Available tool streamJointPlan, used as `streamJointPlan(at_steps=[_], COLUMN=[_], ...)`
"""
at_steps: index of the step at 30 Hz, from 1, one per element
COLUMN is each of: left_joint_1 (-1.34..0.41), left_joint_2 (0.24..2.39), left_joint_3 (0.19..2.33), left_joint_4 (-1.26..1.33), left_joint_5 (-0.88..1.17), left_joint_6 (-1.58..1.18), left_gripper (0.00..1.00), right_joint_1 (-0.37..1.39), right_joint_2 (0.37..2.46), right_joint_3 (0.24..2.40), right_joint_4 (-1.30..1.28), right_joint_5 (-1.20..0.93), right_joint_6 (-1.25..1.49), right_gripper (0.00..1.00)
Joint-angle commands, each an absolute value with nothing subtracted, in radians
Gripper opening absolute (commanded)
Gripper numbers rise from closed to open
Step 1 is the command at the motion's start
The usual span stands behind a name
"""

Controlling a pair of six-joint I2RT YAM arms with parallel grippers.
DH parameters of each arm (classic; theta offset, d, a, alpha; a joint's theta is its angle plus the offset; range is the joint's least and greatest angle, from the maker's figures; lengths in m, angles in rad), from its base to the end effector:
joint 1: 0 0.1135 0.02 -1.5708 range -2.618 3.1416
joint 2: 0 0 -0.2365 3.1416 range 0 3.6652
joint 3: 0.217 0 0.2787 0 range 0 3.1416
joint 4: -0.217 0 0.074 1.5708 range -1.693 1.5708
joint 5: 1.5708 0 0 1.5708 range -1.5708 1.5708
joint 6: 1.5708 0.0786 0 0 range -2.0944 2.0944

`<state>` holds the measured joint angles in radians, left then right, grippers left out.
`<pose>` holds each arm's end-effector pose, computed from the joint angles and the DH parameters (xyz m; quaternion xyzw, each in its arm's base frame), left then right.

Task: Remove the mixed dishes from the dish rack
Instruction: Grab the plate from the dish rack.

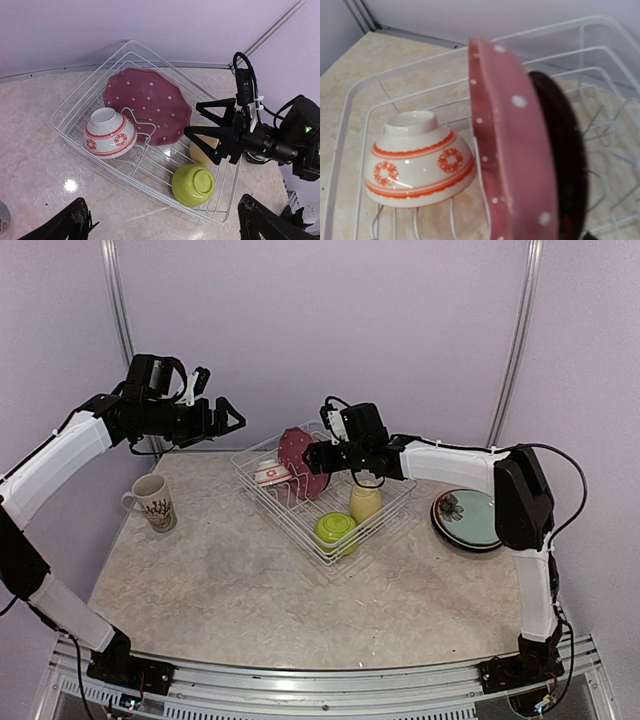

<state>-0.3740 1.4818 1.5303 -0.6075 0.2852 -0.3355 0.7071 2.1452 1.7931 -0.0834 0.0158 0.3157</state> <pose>0.3592 -0.1647 0.3429 0.0855 0.8644 -0.2832 0.4066 0.4288 0.3648 0.2101 -0.1598 0.8279 0.2573 0.4721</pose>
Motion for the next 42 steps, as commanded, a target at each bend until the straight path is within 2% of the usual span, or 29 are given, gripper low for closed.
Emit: streamJointPlan(at_steps=[1, 8, 20, 23, 29, 38, 42], left_joint_1=[-0.381, -0.379, -0.375, -0.372, -0.371, -0.371, -0.371], left_joint_2=[1.483, 1.487, 1.506, 1.51, 1.519, 1.534, 1.541], left_joint_3=[1.558, 1.557, 1.558, 1.558, 1.558, 1.563, 1.563], left_joint_4=[-0.615, -0.617, -0.618, -0.618, -0.618, -0.622, -0.622], left_joint_5=[0.299, 0.296, 0.298, 0.299, 0.302, 0.306, 0.306], left_joint_6=[-0.339, -0.337, -0.339, -0.339, -0.341, -0.344, -0.345], left_gripper=[0.99, 0.99, 0.99, 0.99, 0.99, 0.99, 0.99], right_joint_1=[0.715, 0.716, 0.717, 0.718, 0.741, 0.809, 0.829], right_joint_2=[2.214, 2.291, 2.414, 2.438, 2.439, 2.38, 2.36], right_joint_3=[1.866, 1.933, 2.073, 2.115, 2.164, 2.168, 2.169], right_joint_4=[-0.123, -0.146, -0.184, -0.2, -0.23, -0.253, -0.253], right_joint_5=[0.014, 0.024, 0.117, 0.138, 0.223, 0.479, 0.55], right_joint_6=[0.336, 0.323, 0.242, 0.221, 0.162, 0.042, 0.01], right_gripper=[0.79, 0.54, 0.45, 0.4, 0.22, 0.05, 0.0])
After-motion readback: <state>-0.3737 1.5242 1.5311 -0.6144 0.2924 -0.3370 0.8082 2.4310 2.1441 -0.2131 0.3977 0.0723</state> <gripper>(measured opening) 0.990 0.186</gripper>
